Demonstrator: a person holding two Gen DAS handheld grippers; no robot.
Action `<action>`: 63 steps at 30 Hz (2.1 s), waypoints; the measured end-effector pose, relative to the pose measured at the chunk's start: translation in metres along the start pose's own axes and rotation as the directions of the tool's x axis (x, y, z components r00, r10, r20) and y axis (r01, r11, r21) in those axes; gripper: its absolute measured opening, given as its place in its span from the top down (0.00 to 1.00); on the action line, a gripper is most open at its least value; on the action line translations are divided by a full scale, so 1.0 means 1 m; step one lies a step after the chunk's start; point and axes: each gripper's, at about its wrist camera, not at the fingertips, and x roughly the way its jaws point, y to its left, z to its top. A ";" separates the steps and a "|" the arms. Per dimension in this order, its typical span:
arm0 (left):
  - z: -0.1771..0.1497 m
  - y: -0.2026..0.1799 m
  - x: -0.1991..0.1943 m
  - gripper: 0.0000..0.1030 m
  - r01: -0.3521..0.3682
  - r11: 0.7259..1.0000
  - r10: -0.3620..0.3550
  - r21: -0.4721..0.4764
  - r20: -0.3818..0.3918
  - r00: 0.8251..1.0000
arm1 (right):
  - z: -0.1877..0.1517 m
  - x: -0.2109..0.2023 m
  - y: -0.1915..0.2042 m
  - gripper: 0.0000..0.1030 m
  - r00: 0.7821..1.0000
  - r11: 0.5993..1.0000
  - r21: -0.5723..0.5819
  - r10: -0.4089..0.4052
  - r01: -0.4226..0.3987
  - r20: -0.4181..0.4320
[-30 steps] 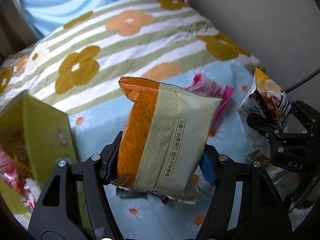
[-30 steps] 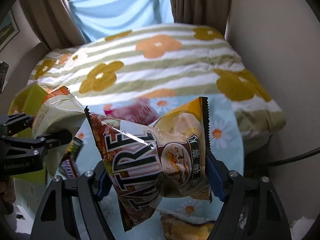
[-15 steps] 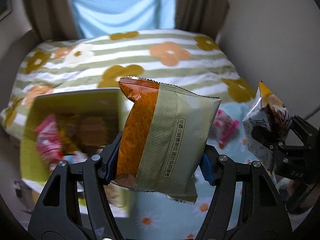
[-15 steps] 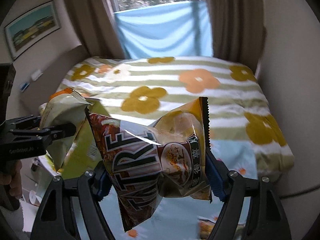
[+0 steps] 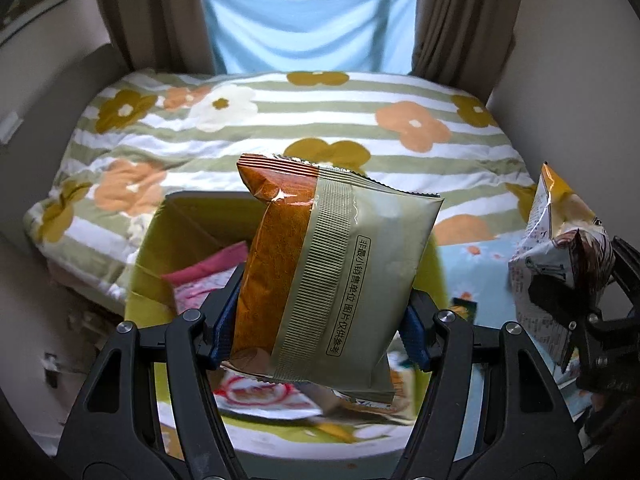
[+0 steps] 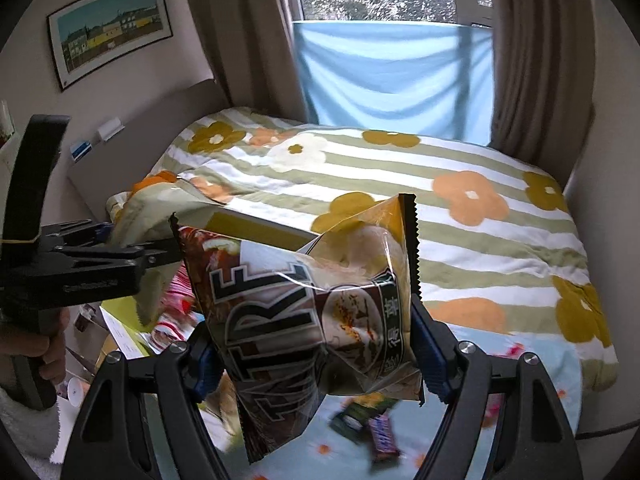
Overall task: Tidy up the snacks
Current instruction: 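Carry both bags over the yellow box and open both grippers to drop them, then move both grippers back toward the green packet and Snickers bar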
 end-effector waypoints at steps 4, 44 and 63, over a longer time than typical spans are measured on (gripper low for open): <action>0.006 0.027 0.026 0.39 0.033 0.999 -0.032 0.020 -0.045 0.999 | 0.008 0.028 0.027 0.27 1.000 1.000 -0.012 0.009 -0.010 -0.017; -0.027 0.123 0.045 0.00 0.001 0.997 -0.007 -0.077 -0.086 0.996 | -0.001 0.095 0.070 0.01 0.996 0.997 -0.057 -0.053 0.049 -0.070; -0.039 0.092 -0.003 0.00 0.107 0.994 -0.107 -0.018 0.005 0.994 | -0.010 0.011 0.062 0.01 0.991 0.989 0.074 -0.131 0.131 -0.011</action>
